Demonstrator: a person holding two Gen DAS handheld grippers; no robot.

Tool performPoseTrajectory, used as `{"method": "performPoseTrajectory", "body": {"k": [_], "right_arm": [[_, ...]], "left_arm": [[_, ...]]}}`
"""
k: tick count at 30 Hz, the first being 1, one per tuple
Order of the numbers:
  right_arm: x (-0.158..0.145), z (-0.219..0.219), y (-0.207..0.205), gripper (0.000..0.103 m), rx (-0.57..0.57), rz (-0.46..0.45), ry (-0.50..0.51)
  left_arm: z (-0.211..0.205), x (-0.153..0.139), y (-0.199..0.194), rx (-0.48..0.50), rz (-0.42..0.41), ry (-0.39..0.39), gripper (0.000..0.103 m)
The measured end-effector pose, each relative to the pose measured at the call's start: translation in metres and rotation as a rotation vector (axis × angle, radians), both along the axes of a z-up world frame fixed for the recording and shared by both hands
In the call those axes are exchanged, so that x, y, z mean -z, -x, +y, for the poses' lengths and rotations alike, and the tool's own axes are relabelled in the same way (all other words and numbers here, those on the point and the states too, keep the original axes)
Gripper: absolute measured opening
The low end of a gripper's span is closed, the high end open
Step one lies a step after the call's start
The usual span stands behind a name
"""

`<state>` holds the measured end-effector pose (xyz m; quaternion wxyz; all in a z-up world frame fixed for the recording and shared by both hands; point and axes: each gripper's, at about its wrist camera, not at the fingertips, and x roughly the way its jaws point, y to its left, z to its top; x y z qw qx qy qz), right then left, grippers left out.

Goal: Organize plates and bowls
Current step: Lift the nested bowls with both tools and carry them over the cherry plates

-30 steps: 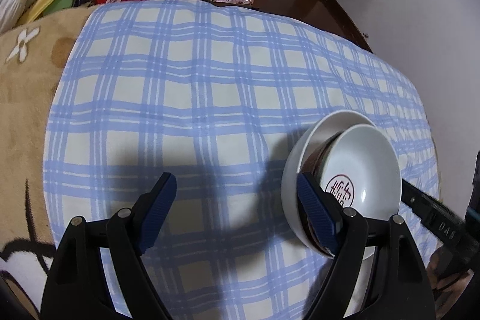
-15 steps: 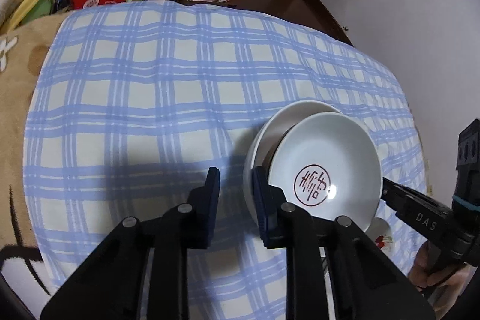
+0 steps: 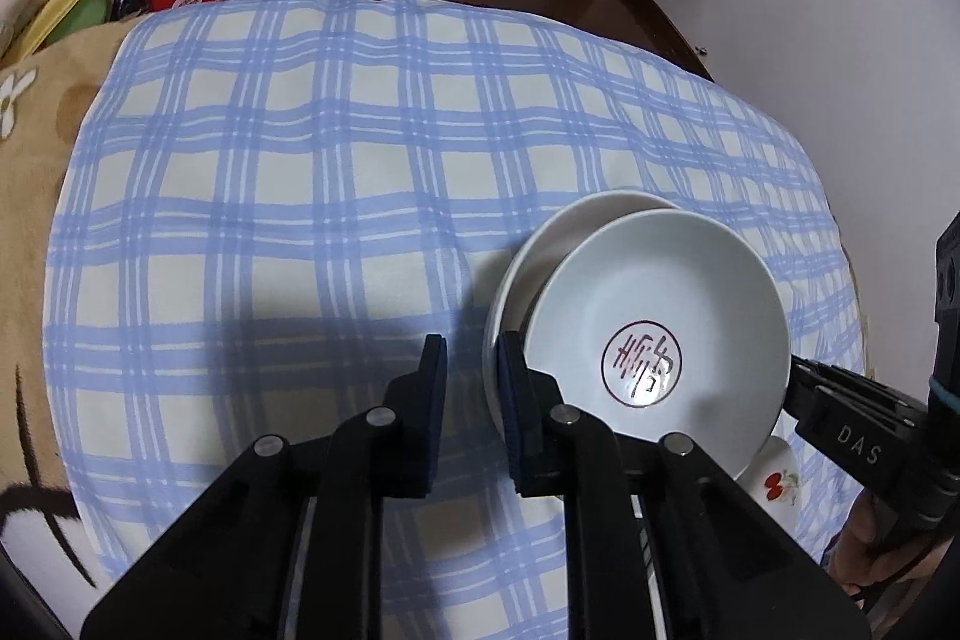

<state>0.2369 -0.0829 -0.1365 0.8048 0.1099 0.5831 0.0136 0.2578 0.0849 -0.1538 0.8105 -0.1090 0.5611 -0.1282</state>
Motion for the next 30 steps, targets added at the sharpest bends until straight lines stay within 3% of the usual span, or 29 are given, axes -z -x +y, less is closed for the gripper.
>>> {"method": "performPoseTrajectory", "body": {"k": [3,6,9,14,30], "right_arm": [[0.0004,0.0007,-0.0003,0.01,0.001,0.007,0.008],[0.0004,0.0014,0.0005,0.01,0.005,0.009,0.003],[0.0,0.0018,0.0015,0.01,0.008,0.005,-0.001],[0.0018,-0.0002,0.0014,0.011,0.014,0.003,-0.013],[0.0008,-0.0005,0.0046,0.011,0.087,-0.012,-0.033]], "left_arm": [[-0.0004,0.002,-0.0001,-0.001,0.003,0.0,0.016],[-0.0036,0.0021,0.0009,0.013,0.0,0.018,0.004],[-0.0098,-0.0003,0.0037,0.019,-0.019,-0.034,0.003],[-0.0056,0.0006,0.0017,-0.009,-0.005,-0.001,0.003],[-0.0032,0.002,0.0014,-0.031,-0.002,0.001,0.003]]}}
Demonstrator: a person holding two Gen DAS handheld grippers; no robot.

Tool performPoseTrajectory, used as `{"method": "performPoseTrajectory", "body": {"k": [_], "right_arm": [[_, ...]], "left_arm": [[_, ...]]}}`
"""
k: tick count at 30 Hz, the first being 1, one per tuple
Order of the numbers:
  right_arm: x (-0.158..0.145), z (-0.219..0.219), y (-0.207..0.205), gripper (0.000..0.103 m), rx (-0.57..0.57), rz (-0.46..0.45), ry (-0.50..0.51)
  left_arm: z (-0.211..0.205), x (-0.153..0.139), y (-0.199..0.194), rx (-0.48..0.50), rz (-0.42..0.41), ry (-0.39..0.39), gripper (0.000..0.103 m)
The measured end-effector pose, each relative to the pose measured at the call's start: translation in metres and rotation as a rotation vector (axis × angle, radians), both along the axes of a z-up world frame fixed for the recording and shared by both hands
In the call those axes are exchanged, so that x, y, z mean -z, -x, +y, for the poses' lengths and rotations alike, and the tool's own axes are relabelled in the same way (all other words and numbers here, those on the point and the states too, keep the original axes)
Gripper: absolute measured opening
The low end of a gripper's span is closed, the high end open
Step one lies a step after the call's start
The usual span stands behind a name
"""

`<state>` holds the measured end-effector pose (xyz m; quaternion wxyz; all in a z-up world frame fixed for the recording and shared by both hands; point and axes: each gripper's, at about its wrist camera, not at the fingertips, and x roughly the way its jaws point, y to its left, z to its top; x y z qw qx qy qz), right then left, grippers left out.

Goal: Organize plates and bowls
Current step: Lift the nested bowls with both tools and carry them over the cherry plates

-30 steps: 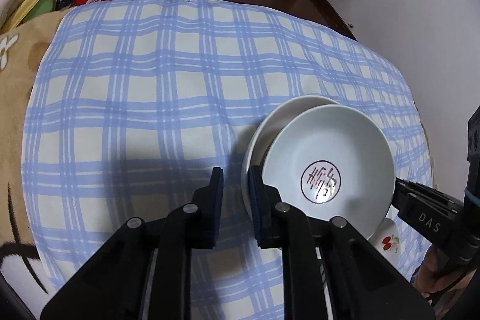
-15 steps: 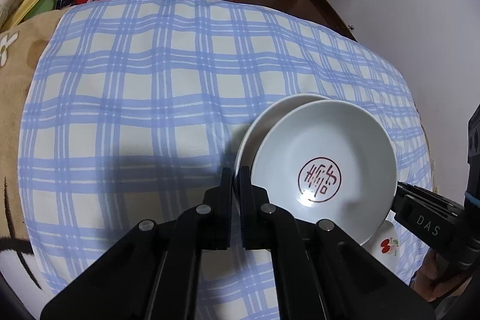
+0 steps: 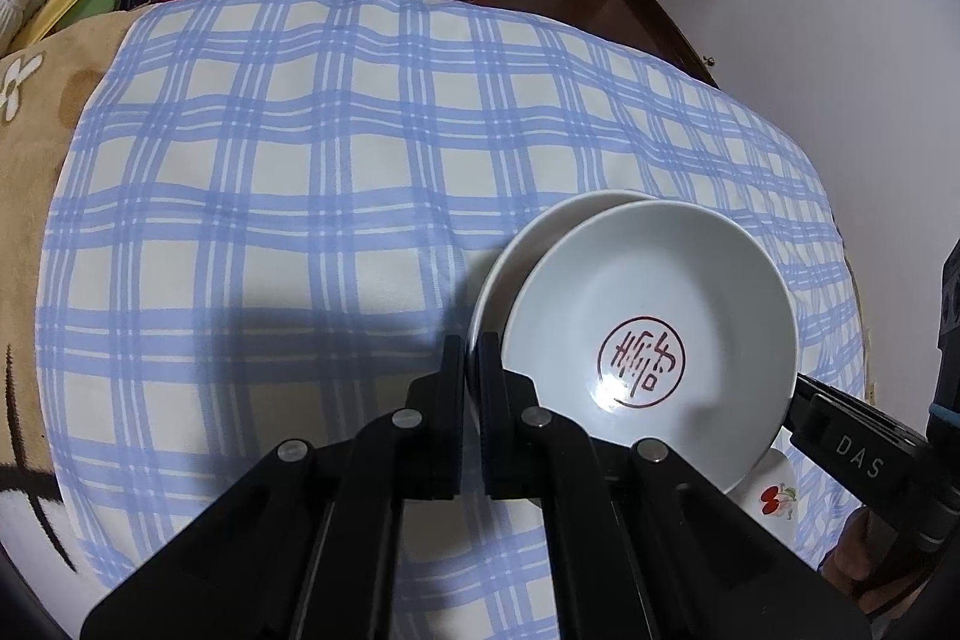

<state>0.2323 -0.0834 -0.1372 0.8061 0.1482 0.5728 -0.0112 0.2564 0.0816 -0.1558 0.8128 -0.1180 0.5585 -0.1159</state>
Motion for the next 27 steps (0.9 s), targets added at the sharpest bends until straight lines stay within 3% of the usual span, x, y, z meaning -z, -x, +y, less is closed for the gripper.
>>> {"method": "performPoseTrajectory", "body": {"k": [27], "right_arm": [[0.001,-0.0001,0.0033,0.01,0.025,-0.031,-0.005]], "left_arm": [[-0.0052,-0.0027,0.0018,-0.014,-0.015,-0.029,0.003]]}}
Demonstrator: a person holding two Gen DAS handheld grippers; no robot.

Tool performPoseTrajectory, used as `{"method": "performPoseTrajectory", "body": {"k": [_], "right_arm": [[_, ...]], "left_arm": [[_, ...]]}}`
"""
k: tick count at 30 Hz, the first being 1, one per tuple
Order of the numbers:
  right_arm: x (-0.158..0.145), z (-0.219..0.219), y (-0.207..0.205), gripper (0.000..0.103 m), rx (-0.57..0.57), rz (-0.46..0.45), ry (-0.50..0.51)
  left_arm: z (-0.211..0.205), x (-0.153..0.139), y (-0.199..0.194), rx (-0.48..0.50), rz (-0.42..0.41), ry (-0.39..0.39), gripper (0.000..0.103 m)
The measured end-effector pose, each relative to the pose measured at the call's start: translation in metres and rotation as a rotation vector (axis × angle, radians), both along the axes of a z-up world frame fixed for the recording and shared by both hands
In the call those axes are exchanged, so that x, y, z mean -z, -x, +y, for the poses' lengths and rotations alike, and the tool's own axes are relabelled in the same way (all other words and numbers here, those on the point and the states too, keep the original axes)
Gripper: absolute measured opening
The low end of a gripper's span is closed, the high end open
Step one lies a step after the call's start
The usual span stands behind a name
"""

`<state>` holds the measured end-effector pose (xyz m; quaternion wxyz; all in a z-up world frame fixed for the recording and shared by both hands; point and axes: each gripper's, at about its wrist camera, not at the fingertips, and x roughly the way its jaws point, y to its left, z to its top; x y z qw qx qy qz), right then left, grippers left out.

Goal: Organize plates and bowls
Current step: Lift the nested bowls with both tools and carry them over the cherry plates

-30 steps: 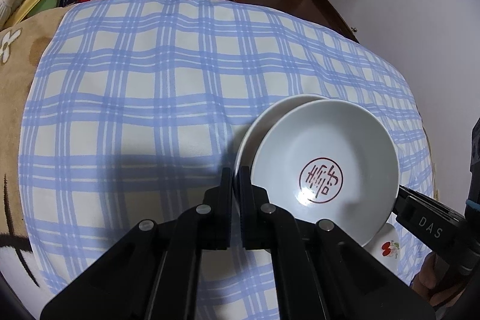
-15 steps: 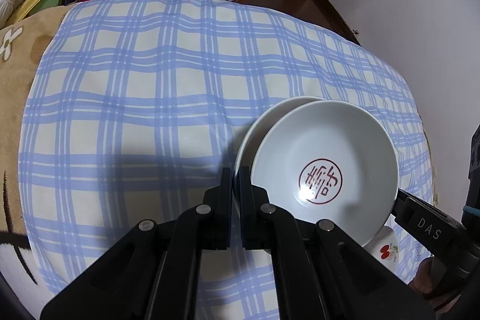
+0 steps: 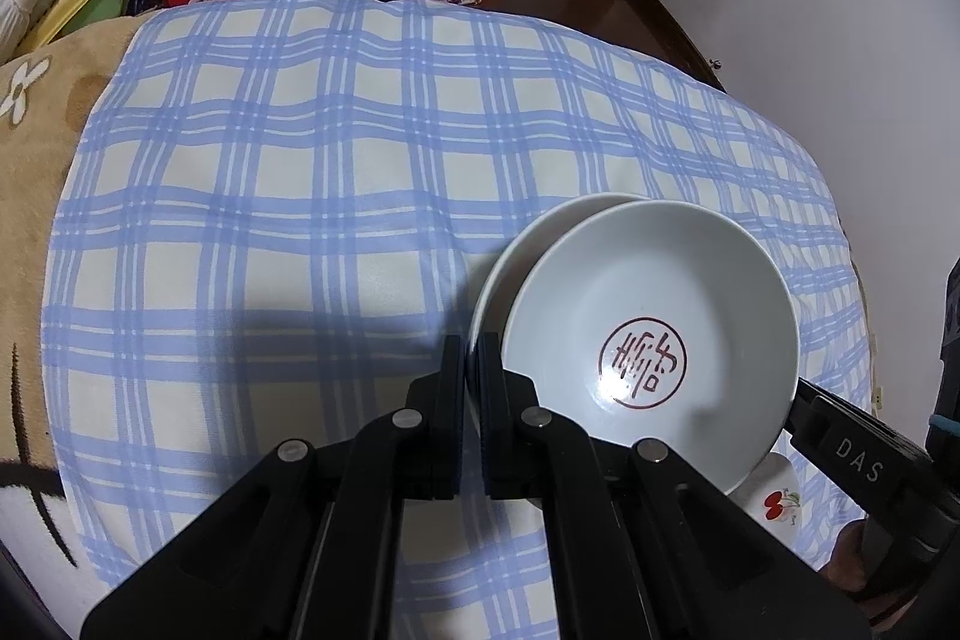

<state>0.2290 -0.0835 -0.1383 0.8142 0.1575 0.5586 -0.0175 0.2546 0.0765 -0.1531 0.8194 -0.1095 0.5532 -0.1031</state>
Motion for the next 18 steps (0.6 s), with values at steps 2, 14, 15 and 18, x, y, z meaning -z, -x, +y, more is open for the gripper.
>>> {"method": "performPoseTrajectory", "body": {"k": [2,14,15,18], "right_arm": [[0.0,-0.002,-0.001,0.01,-0.004,0.006,-0.007],[0.0,-0.003,-0.012,0.01,-0.104,0.065,0.037],[0.0,-0.006,-0.011,0.01,-0.095,0.063,0.011],[-0.002,-0.011,-0.009,0.009,-0.084,0.055,-0.027]], "left_arm": [[-0.008,-0.004,0.003,0.024,-0.031,-0.057,0.002],[-0.005,-0.014,-0.004,0.016,-0.018,0.005,0.003],[-0.002,-0.013,-0.005,0.012,-0.011,0.023,0.003],[-0.003,-0.014,-0.005,0.016,-0.015,0.006,0.003]]}}
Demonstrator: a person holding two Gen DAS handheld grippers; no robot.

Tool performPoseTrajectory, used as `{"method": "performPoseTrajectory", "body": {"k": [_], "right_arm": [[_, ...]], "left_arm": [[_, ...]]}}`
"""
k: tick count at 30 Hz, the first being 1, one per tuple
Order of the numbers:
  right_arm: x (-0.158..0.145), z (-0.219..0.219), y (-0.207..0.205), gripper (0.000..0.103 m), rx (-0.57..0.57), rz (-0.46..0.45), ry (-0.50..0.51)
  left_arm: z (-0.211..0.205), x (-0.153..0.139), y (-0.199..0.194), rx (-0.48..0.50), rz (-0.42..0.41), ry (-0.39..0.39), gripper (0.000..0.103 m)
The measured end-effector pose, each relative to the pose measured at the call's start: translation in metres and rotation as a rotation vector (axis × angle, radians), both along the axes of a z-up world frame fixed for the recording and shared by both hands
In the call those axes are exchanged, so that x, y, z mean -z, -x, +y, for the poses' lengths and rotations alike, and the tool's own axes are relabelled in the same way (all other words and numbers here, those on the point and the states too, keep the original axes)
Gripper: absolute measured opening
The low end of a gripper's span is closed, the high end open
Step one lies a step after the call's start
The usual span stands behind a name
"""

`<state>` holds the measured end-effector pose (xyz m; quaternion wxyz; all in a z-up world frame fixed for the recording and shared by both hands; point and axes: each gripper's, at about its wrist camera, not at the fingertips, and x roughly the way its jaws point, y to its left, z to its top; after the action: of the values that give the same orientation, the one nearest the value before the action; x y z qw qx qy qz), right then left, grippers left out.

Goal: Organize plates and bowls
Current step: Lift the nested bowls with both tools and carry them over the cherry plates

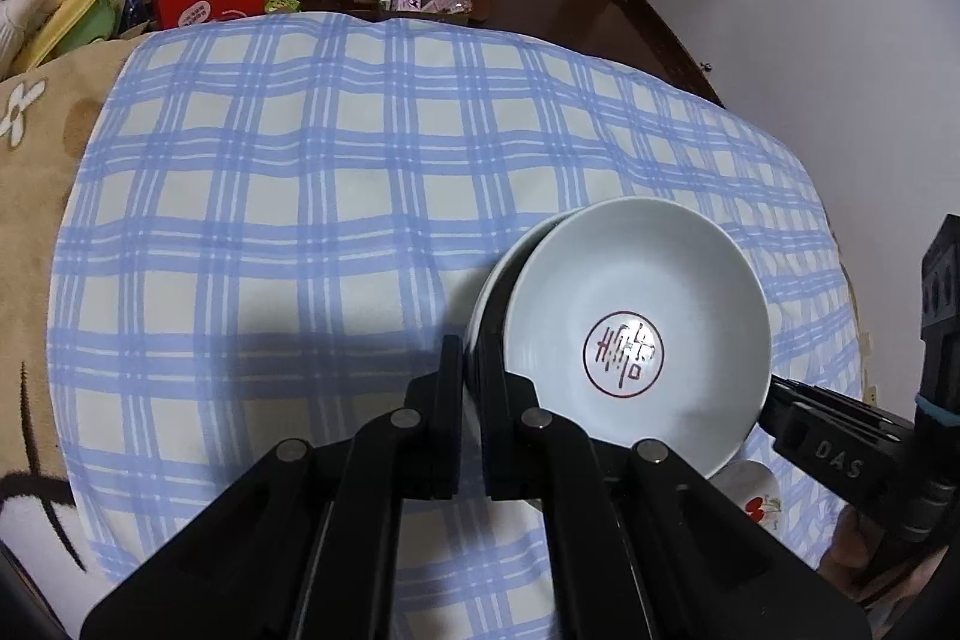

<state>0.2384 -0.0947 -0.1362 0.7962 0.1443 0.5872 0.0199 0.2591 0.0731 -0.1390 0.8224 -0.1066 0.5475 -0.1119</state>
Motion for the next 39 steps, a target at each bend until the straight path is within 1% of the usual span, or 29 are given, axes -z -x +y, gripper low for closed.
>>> {"method": "performPoseTrajectory", "body": {"k": [1,3,7,11,14,24,31,34,36,38,39], "right_arm": [[-0.001,0.001,0.002,0.009,-0.002,-0.003,0.007],[-0.003,0.001,0.005,0.009,0.0,-0.011,0.016],[-0.007,-0.005,0.008,0.009,0.016,-0.021,-0.002],[-0.012,-0.004,0.009,0.009,0.006,-0.028,0.029],[-0.01,-0.006,0.01,0.009,0.01,-0.016,0.015],[-0.019,-0.012,0.02,0.009,0.028,-0.039,0.001],[-0.035,-0.016,0.028,0.009,0.037,-0.057,-0.008],[-0.046,-0.019,0.036,0.009,0.037,-0.069,-0.005],[-0.053,-0.02,0.043,0.009,0.027,-0.076,0.008],[-0.058,-0.024,0.051,0.009,0.034,-0.077,-0.005],[-0.061,-0.028,0.058,0.009,0.041,-0.082,-0.013]], "left_arm": [[-0.001,-0.001,0.0,0.005,-0.002,-0.01,0.003],[-0.002,-0.001,0.0,0.008,0.005,-0.007,0.003],[0.0,-0.002,0.002,0.017,0.011,0.034,0.003],[-0.008,-0.002,0.006,0.04,0.009,0.014,0.003],[-0.008,-0.002,0.007,0.037,0.014,0.012,0.003],[-0.01,-0.009,0.016,0.043,0.022,0.021,0.003],[-0.012,-0.026,0.022,0.05,0.01,0.025,0.003],[-0.015,-0.04,0.028,0.059,-0.005,0.025,0.003],[-0.02,-0.053,0.036,0.075,-0.031,0.005,0.003],[-0.025,-0.062,0.042,0.088,-0.051,-0.011,0.003],[-0.028,-0.065,0.046,0.091,-0.053,-0.007,0.003]]}}
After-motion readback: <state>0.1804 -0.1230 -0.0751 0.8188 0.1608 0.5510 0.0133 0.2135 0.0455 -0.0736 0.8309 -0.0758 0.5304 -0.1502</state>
